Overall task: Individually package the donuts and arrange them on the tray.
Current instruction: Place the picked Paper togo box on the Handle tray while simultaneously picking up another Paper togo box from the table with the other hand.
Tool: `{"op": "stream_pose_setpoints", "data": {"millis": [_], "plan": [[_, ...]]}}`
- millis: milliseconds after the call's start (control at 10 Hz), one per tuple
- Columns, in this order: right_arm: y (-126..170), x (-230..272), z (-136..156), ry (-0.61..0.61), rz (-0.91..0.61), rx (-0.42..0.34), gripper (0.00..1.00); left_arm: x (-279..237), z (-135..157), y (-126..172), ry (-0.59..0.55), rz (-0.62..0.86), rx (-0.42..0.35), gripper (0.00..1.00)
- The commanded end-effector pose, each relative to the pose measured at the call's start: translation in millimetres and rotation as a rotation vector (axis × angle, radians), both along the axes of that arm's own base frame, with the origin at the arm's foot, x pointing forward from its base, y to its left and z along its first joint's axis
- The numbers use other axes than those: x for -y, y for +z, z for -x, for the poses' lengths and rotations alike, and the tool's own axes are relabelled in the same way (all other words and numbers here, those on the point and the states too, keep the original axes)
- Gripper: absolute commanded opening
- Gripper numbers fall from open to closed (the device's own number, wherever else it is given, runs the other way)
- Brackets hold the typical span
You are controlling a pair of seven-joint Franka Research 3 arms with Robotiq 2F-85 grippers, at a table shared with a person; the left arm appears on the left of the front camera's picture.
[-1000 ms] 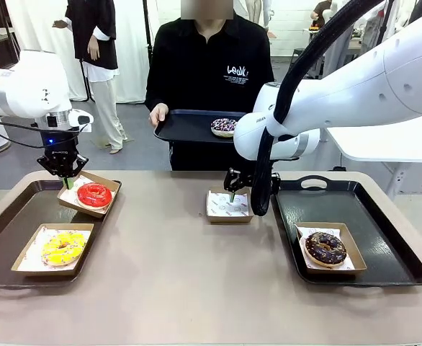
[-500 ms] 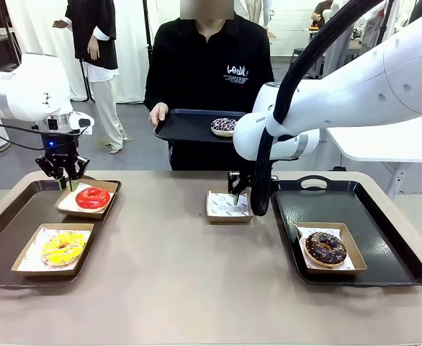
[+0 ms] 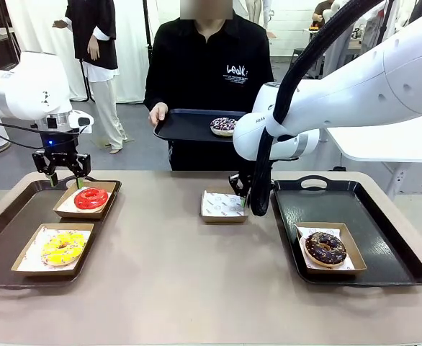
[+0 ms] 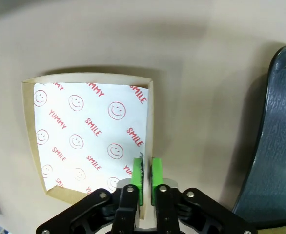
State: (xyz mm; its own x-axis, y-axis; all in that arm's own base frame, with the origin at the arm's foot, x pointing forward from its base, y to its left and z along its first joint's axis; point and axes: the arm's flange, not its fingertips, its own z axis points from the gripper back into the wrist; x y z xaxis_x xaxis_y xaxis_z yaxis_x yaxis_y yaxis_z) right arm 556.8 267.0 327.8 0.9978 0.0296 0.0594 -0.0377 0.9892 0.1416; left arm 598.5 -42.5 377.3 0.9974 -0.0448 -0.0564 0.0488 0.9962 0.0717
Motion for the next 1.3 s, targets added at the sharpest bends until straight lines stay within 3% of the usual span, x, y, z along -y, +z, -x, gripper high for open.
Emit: {"op": "stream_pose_setpoints", "data": {"millis": [0,200,300,500,900,1000,1200], "plan": [[-1,-3,-2,-0.001,0.006,0.012,0.00,0,12,2,-0.028,-0.008,0.003,1.00],[0,-4,-1,-0.006,0.003,0.018,0.00,-2,15,5,-0.033,0.016,-0.002,0.97],[4,-6,1,-0.010,0.010,0.025,0.00,-5,22,13,-0.032,0.071,0.005,1.00],[19,-10,6,-0.018,0.009,0.020,0.00,-32,53,43,-0.002,0.285,0.005,1.00],[97,-18,3,-0.024,0.016,0.011,0.00,-133,152,89,0.034,0.691,0.142,1.00],[117,-20,-1,-0.040,0.029,-0.007,0.00,-162,175,91,0.026,0.832,0.126,1.00],[153,-23,-14,-0.081,0.043,-0.009,0.00,-215,196,79,0.097,1.089,0.083,1.00]]}}
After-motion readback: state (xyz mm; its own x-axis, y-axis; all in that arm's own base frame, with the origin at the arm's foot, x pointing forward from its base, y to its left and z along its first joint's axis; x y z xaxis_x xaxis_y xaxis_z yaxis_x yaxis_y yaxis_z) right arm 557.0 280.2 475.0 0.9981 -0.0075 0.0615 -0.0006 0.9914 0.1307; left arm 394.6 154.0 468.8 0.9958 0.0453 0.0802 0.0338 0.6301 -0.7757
